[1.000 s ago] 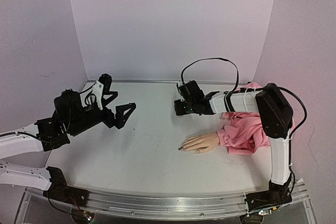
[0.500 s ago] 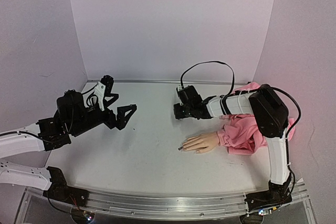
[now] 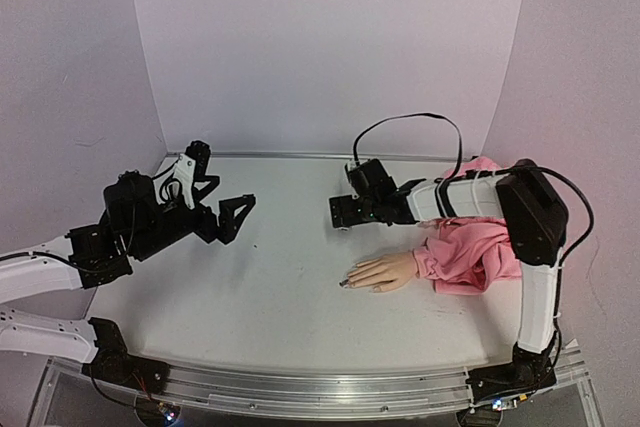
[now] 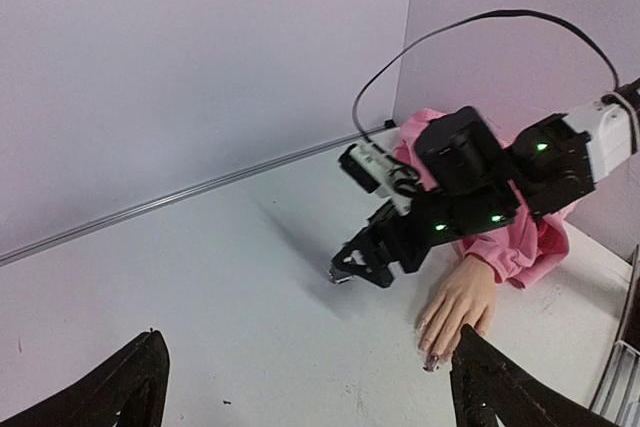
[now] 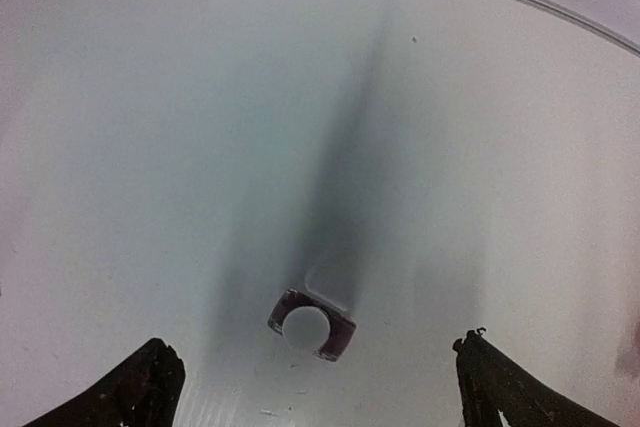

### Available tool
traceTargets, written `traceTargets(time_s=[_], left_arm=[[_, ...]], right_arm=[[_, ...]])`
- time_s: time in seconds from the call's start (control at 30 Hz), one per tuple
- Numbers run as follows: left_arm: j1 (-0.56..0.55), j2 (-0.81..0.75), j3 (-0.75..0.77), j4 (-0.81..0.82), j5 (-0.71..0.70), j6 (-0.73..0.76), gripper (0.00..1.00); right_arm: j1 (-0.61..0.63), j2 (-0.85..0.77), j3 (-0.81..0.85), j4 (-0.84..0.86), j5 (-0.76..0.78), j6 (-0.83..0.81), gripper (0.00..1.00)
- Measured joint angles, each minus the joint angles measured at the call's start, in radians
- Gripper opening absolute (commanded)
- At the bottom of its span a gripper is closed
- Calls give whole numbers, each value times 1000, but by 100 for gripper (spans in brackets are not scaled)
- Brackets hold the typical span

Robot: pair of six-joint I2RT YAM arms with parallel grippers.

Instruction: Paint the nails

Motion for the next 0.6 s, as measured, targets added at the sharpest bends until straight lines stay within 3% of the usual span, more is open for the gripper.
traceTargets(time_s=[0.2, 0.47, 0.6], left_arm=[[39, -42, 3, -24, -90, -17, 99], [334, -144, -1, -133, -140, -84, 99], [437, -237, -43, -169, -194, -105, 99]], right_arm=[[-78, -370, -182, -24, -66, -16, 98], [-396, -831, -559, -14, -128, -33, 98], [-487, -1042, -703, -50, -156, -33, 98]])
